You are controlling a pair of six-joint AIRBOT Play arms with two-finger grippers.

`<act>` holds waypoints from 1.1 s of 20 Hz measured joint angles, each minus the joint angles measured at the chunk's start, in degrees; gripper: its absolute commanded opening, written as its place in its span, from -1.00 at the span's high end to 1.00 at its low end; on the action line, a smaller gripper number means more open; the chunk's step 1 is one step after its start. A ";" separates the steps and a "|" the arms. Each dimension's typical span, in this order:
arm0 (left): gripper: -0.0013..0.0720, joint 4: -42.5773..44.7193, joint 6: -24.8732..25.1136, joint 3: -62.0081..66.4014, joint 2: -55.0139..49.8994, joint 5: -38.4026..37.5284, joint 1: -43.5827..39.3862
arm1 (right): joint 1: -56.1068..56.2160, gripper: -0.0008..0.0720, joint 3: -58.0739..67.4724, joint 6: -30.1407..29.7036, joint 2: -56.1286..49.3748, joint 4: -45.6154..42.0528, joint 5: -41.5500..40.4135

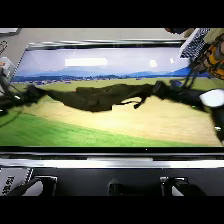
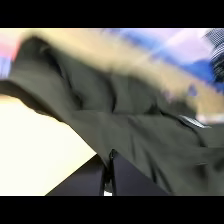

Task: Fold the clothes and pants, and hang the long-sleeved shirts on hangers.

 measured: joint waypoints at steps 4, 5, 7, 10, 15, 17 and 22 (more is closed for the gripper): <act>0.93 11.30 -11.58 13.33 10.69 -2.34 0.00 | 0.02 0.88 11.91 6.51 10.82 -10.73 5.66; 0.93 14.34 -14.91 16.02 13.66 -2.62 -0.02 | 0.04 0.88 14.67 8.04 13.27 -12.04 6.95; 0.93 20.04 -20.59 19.93 19.17 -3.13 -0.02 | 0.04 0.88 19.06 10.88 17.18 -14.16 9.33; 0.93 27.19 -26.69 22.77 25.64 -3.28 -0.04 | 0.07 0.88 23.43 15.56 20.50 -15.61 12.13; 0.93 32.39 -30.18 23.21 27.41 -3.91 -0.07 | 0.09 0.88 26.01 24.17 18.64 -16.24 17.00; 0.93 31.95 -28.68 21.97 24.28 -4.37 -0.09 | 0.09 0.88 26.12 25.77 14.29 -16.26 18.86; 0.93 27.52 -23.30 16.83 7.17 -3.41 -1.07 | 0.20 0.88 26.10 26.80 -5.55 -15.96 18.60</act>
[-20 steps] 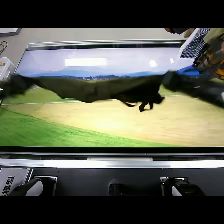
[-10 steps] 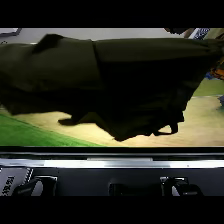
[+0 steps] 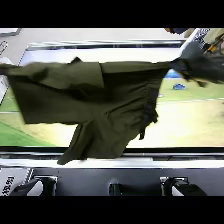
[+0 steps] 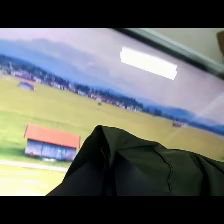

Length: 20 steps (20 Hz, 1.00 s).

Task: Fold the clothes and pants, and hang the long-sleeved shirts on hangers.

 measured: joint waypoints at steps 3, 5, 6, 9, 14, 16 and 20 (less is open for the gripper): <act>0.93 -0.48 3.02 -1.75 -13.77 5.03 -3.15 | 0.02 0.88 0.00 -1.18 -15.08 2.67 -6.60; 0.93 -0.39 4.52 -2.27 -22.53 10.10 -5.90 | -0.02 0.88 -0.02 -3.32 -24.98 6.86 -13.44; 0.93 -0.59 4.98 -2.40 -26.32 12.85 -7.19 | -0.04 0.88 -0.02 -4.39 -29.18 9.55 -16.63; 0.93 -3.41 5.92 -2.64 -34.69 19.71 -10.21 | -0.02 0.87 -0.02 -9.44 -39.95 21.51 -24.48; -0.12 -7.56 6.23 -2.67 -40.26 23.80 -12.02 | -0.42 -0.23 0.04 -17.73 -47.06 32.37 -28.72; -0.31 -8.39 6.12 -1.68 -40.61 22.08 -11.28 | -2.10 -0.29 0.09 -19.69 -46.64 33.11 -27.34; -0.31 -8.41 6.27 0.44 -37.75 11.69 -5.81 | -9.88 -0.29 0.13 -21.14 -41.66 26.03 -16.11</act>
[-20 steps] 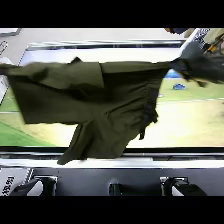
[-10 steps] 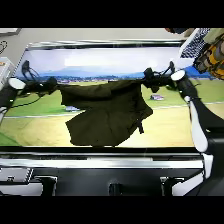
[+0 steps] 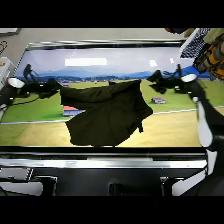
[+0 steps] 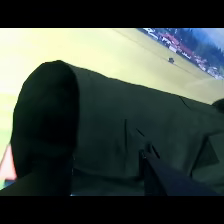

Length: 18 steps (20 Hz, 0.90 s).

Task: Fold the clothes and pants, and hang the long-sleeved shirts on hangers.

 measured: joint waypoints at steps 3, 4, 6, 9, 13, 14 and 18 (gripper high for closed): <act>-0.31 2.25 0.11 -1.38 5.42 -9.25 5.14 | -5.90 -0.29 -1.33 -0.83 4.39 -8.94 11.45; -0.31 2.99 0.15 -3.15 7.85 -11.78 6.71 | -7.10 -0.29 -2.64 -1.27 5.66 -10.80 14.08; -0.31 3.98 0.13 -8.31 13.27 -14.25 9.20 | -8.31 -0.29 -7.23 -2.29 8.07 -13.33 17.53; -0.31 4.74 0.00 -19.32 22.29 -16.13 11.34 | -7.63 -0.29 -14.84 -3.89 10.01 -14.91 18.53; -0.31 5.16 -1.27 -32.00 32.50 -17.00 12.28 | -4.33 -0.37 -21.18 -5.31 10.88 -14.97 14.88; -0.31 5.27 -1.36 -34.49 34.56 -17.00 12.39 | -3.43 -0.37 -21.88 -5.53 10.95 -14.97 14.05; -0.31 5.33 -2.62 -41.57 39.71 -17.84 12.57 | -0.79 -0.34 -23.26 -5.05 10.54 -14.71 10.08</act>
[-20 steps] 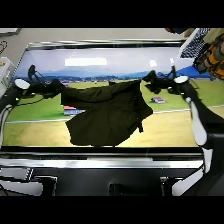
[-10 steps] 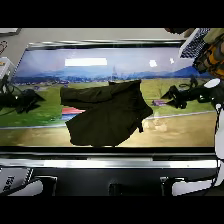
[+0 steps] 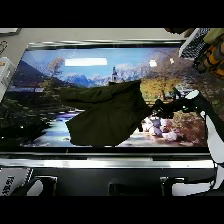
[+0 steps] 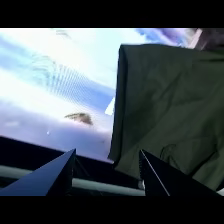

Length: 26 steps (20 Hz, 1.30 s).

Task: Fold the clothes and pants, and hang the long-sleeved shirts on hangers.

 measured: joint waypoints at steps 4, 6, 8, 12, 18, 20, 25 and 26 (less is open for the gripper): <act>-0.34 -0.94 -0.22 -4.46 1.60 -1.75 -0.35 | 0.76 0.72 -0.37 0.87 -1.44 0.44 -2.14; -0.34 -1.79 -0.22 -6.73 1.86 -2.08 -1.29 | 0.87 0.88 -0.39 1.14 -1.75 1.18 -3.10; -0.34 -2.67 -0.22 -9.16 2.01 -1.79 -3.02 | 0.96 0.88 -0.44 1.36 -1.90 1.95 -3.69; -0.34 -5.70 -0.24 -13.20 1.99 1.70 -8.02 | 0.98 0.88 -0.44 2.78 -1.29 2.75 -3.17; -0.34 -8.04 -1.84 -15.23 -1.36 9.92 -14.56 | 0.98 0.88 -0.44 4.09 1.70 2.49 -1.44; -0.34 -9.16 -2.16 -15.39 -3.69 13.35 -16.85 | 0.98 0.88 -0.44 4.33 2.25 2.29 -0.85; 0.70 -15.04 -2.19 -15.37 -9.40 22.18 -22.62 | 0.98 0.88 -0.44 4.59 2.71 2.08 1.42; 0.93 -15.78 -2.16 -15.34 -10.12 23.87 -23.32 | 0.98 0.88 -0.44 4.74 2.80 2.08 1.81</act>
